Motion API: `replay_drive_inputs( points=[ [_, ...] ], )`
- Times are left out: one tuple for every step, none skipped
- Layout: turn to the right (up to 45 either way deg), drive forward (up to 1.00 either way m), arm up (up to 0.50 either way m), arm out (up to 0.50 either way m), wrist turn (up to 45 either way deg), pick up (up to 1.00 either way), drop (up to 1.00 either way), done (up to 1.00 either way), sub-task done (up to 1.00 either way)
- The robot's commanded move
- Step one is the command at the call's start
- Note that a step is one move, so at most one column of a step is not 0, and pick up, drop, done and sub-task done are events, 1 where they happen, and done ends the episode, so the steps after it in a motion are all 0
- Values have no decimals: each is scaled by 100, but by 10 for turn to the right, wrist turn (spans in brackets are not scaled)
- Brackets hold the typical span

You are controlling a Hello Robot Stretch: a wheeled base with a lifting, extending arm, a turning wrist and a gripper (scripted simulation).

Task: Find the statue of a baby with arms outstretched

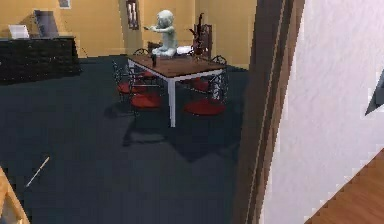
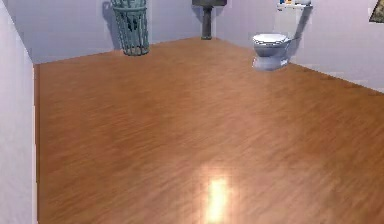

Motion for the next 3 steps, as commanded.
replay_drive_inputs(
  points=[
    [-240, 0, 0, 0, 0, 0, 0, 0, 0],
    [0, 100, 0, 0, 0, 0, 0, 0, 0],
    [0, 100, 0, 0, 0, 0, 0, 0, 0]
  ],
)
